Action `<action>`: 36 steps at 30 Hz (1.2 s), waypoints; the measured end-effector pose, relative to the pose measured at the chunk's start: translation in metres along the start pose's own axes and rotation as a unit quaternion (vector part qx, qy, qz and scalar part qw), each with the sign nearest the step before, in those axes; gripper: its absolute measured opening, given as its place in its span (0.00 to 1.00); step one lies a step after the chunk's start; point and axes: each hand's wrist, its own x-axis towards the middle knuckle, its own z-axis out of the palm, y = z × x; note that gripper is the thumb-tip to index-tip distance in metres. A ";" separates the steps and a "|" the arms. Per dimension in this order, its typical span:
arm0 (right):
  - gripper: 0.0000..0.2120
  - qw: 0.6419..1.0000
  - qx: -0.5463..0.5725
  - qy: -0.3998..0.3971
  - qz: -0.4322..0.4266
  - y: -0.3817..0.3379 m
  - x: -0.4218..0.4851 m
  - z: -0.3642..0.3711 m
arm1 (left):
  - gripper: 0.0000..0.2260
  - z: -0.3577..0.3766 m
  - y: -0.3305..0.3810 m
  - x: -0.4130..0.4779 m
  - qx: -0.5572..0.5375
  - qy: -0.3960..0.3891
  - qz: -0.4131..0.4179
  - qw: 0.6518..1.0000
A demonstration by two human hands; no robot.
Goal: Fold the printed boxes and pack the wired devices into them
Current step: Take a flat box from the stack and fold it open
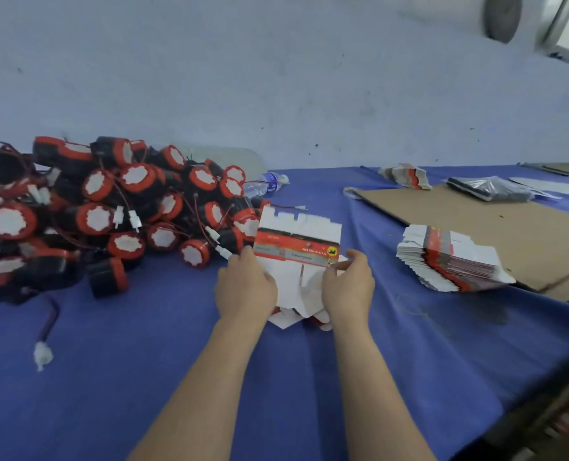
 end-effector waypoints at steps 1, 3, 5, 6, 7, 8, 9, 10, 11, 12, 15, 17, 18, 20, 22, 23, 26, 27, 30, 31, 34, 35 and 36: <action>0.20 1.000 0.027 -0.005 -0.003 -0.007 -0.002 -0.001 | 0.14 -0.008 -0.003 0.000 -0.021 0.023 0.007 0.999; 0.18 0.997 0.061 -0.027 -0.038 -0.024 -0.008 0.001 | 0.14 -0.026 -0.008 0.000 -0.095 0.057 0.017 0.994; 0.13 0.992 0.072 -0.041 -0.093 -0.041 -0.019 0.010 | 0.14 -0.044 -0.016 -0.001 -0.149 0.082 0.026 0.985; 0.11 0.989 0.082 -0.048 -0.115 -0.049 -0.026 0.018 | 0.14 -0.052 -0.022 -0.001 -0.164 0.097 0.033 0.981; 0.10 0.984 0.100 -0.062 -0.135 -0.056 -0.033 0.027 | 0.16 -0.059 -0.029 -0.001 -0.179 0.110 0.039 0.977; 0.11 0.978 0.123 -0.085 -0.146 -0.062 -0.042 0.037 | 0.18 -0.065 -0.037 -0.002 -0.197 0.118 0.043 0.972; 0.12 0.972 0.145 -0.111 -0.147 -0.067 -0.051 0.047 | 0.21 -0.070 -0.046 -0.004 -0.222 0.121 0.048 0.966; 0.13 0.967 0.166 -0.138 -0.138 -0.070 -0.060 0.057 | 0.26 -0.075 -0.055 -0.006 -0.248 0.122 0.050 0.960; 0.14 0.960 0.189 -0.162 -0.129 -0.071 -0.069 0.067 | 0.30 -0.080 -0.065 -0.009 -0.271 0.125 0.049 0.953; 0.15 0.952 0.212 -0.180 -0.124 -0.071 -0.077 0.075 | 0.34 -0.083 -0.073 -0.014 -0.290 0.129 0.045 0.947; 0.24 0.927 0.277 -0.198 -0.158 -0.070 -0.101 0.094 | 0.37 -0.085 -0.090 -0.026 -0.348 0.151 0.018 0.925; 0.26 0.913 0.293 -0.208 -0.193 -0.066 -0.110 0.103 | 0.28 -0.086 -0.096 -0.031 -0.377 0.175 -0.013 0.909; 0.26 0.910 0.297 -0.216 -0.192 -0.064 -0.113 0.106 | 0.23 -0.087 -0.098 -0.030 -0.395 0.182 -0.032 0.900; 0.21 0.909 0.290 -0.239 -0.179 -0.058 -0.119 0.109 | 0.19 -0.086 -0.104 -0.028 -0.420 0.204 -0.055 0.883; 0.08 0.909 0.282 -0.259 -0.167 -0.055 -0.124 0.108 | 0.19 -0.084 -0.109 -0.026 -0.416 0.239 -0.069 0.875; 0.05 0.909 0.277 -0.265 -0.163 -0.055 -0.126 0.107 | 0.18 -0.082 -0.111 -0.026 -0.413 0.254 -0.074 0.872; 0.07 0.910 0.263 -0.278 -0.161 -0.054 -0.127 0.108 | 0.15 -0.080 -0.115 -0.029 -0.378 0.284 -0.084 0.877; 0.07 0.911 0.258 -0.278 -0.164 -0.052 -0.127 0.109 | 0.16 -0.080 -0.116 -0.029 -0.369 0.292 -0.088 0.878; 0.10 0.912 0.259 -0.273 -0.164 -0.050 -0.126 0.112 | 0.25 -0.083 -0.117 -0.031 -0.335 0.313 -0.092 0.884; 0.11 0.913 0.259 -0.271 -0.159 -0.050 -0.126 0.112 | 0.27 -0.083 -0.118 -0.031 -0.308 0.321 -0.090 0.891; 0.11 0.919 0.256 -0.262 -0.144 -0.050 -0.124 0.112 | 0.26 -0.081 -0.119 -0.030 -0.216 0.345 -0.072 0.911; 0.10 0.919 0.255 -0.262 -0.144 -0.050 -0.124 0.111 | 0.26 -0.081 -0.118 -0.030 -0.221 0.344 -0.069 0.910; 0.09 0.919 0.253 -0.264 -0.148 -0.050 -0.124 0.111 | 0.27 -0.082 -0.117 -0.031 -0.238 0.342 -0.065 0.907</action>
